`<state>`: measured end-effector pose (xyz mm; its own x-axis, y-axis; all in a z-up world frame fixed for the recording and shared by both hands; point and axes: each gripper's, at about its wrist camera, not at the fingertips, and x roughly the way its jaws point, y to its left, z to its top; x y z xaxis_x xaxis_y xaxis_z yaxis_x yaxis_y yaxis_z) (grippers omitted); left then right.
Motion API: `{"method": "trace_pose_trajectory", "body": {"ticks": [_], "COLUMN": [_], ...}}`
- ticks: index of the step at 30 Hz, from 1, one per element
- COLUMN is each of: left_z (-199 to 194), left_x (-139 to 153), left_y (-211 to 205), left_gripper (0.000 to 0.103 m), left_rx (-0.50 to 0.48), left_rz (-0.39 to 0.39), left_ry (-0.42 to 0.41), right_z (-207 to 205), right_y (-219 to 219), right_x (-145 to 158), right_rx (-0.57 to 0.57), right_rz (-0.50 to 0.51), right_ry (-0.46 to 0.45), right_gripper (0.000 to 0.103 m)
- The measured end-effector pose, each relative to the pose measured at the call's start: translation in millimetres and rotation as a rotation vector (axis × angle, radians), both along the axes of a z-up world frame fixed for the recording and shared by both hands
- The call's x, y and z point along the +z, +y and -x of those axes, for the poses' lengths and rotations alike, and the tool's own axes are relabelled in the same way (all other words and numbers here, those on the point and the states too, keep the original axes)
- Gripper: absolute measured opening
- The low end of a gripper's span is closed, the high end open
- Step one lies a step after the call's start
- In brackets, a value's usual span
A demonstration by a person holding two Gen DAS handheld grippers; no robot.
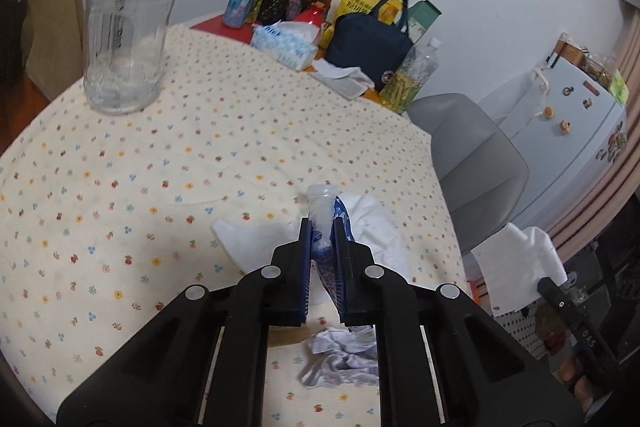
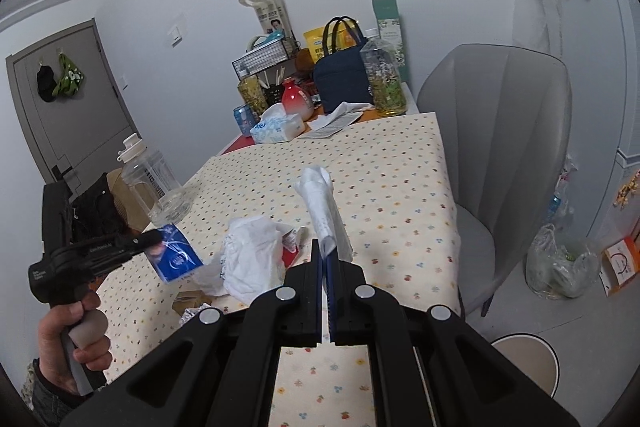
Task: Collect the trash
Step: 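Carry both items over the floor bin and open the right tool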
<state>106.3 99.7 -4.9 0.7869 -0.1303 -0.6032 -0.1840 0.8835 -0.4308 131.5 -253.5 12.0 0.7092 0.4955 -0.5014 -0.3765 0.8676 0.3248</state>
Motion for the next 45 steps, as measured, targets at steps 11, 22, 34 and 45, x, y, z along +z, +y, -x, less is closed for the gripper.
{"method": "trace_pose_trajectory", "body": {"ticks": [11, 22, 34, 45], "left_z": [-15.9, -32.6, -52.6, -76.7], "left_x": [21.0, 17.8, -5.0, -44.9], "left_y": [-80.6, -177.9, -264.2, -325.7], "left_gripper": [0.011, 0.011, 0.011, 0.011], "left_rx": [-0.087, -0.243, -0.368, -0.462], "left_rz": [-0.078, -0.128, -0.174, -0.188], "left_ry": [-0.019, -0.001, 0.061, 0.146], "right_z": [19.2, 37.9, 31.5, 6.1], "right_y": [-71.0, -137.5, -199.5, -235.9], "right_x": [-2.5, -33.5, -96.6, -168.3], "right_rx": [-0.092, -0.181, -0.269, -0.331], "right_rz": [-0.046, -0.034, -0.069, -0.11], "right_ry": [0.001, 0.059, 0.181, 0.325], "right_gripper": [0.003, 0.003, 0.003, 0.003]}}
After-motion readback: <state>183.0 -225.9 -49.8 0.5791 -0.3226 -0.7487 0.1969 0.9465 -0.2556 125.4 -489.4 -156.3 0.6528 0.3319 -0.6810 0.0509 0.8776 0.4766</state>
